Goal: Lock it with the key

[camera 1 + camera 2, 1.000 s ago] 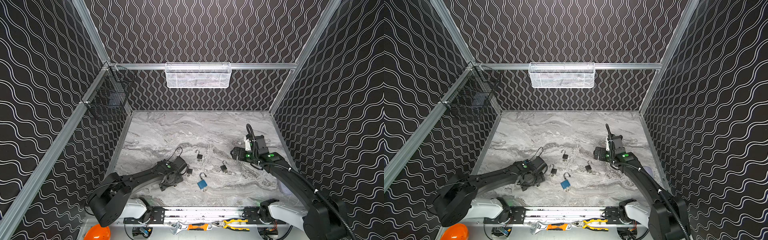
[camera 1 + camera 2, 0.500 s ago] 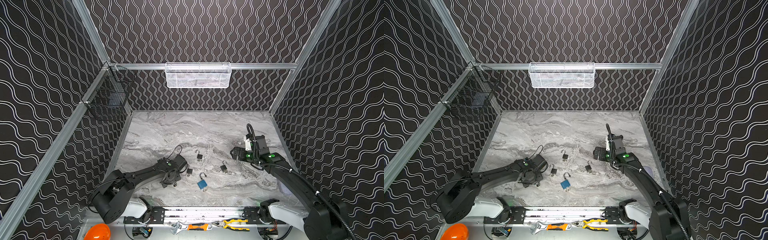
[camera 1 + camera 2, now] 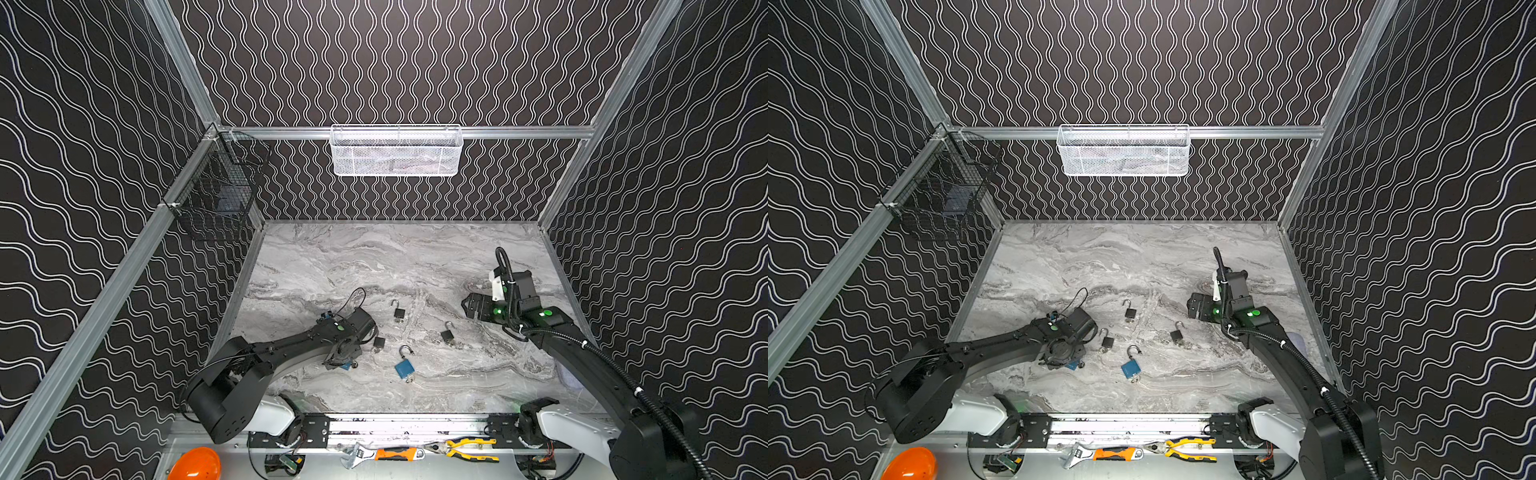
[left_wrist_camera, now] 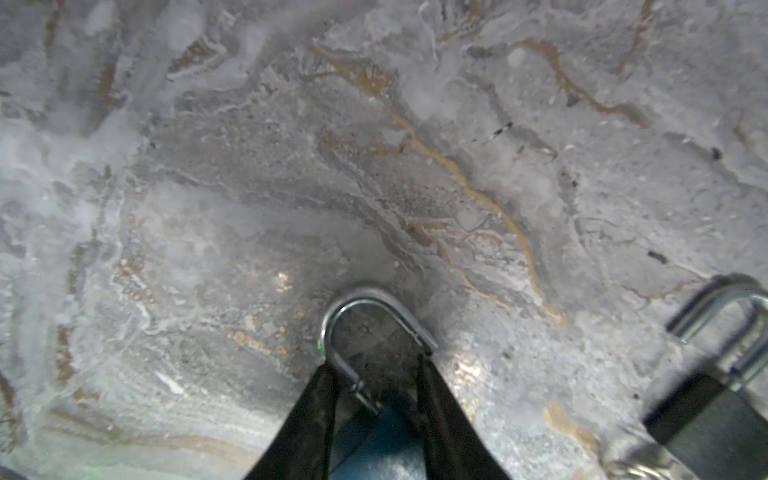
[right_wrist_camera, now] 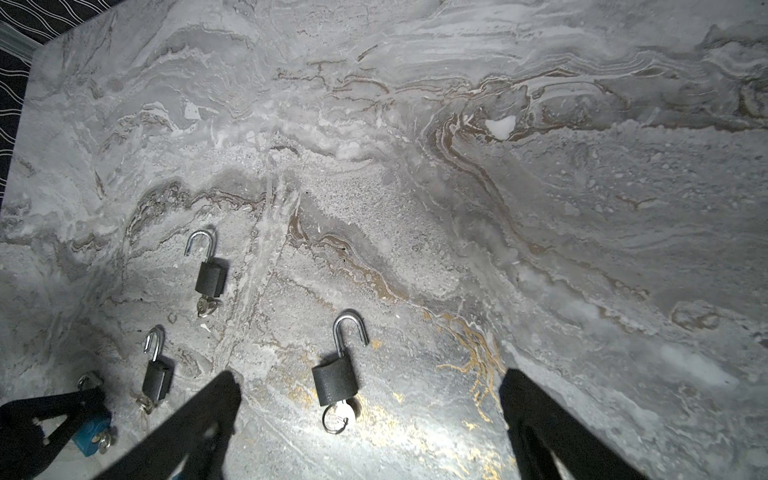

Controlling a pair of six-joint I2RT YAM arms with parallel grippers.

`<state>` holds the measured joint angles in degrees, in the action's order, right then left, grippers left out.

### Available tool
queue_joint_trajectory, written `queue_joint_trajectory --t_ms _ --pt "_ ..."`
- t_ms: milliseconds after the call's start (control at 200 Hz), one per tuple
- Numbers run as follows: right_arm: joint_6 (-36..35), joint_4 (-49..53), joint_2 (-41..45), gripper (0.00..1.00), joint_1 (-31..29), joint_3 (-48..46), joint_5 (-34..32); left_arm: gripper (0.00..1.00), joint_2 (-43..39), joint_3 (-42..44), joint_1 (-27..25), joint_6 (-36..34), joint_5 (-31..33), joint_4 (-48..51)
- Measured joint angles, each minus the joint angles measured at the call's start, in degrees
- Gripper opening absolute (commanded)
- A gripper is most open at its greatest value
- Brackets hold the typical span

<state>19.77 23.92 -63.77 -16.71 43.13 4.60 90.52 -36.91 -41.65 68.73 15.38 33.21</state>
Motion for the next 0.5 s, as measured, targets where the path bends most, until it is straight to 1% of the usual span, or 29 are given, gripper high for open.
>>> queue_joint_trajectory --t_ms 110,240,370,500 --pt "0.00 0.00 -0.24 1.00 -0.02 0.07 -0.02 0.60 -1.27 0.87 -0.04 0.07 -0.39 -2.05" --pt "-0.04 0.02 -0.72 1.00 -0.02 0.22 0.44 0.61 -5.11 2.93 0.02 0.63 -0.83 -3.23" --pt "-0.07 -0.04 -1.42 1.00 -0.02 0.79 0.98 0.61 -8.70 4.20 0.02 2.27 -2.71 0.24" --pt "-0.33 -0.13 -2.01 1.00 -0.02 0.92 1.95 0.61 -10.78 5.35 0.02 3.87 -4.11 1.38"
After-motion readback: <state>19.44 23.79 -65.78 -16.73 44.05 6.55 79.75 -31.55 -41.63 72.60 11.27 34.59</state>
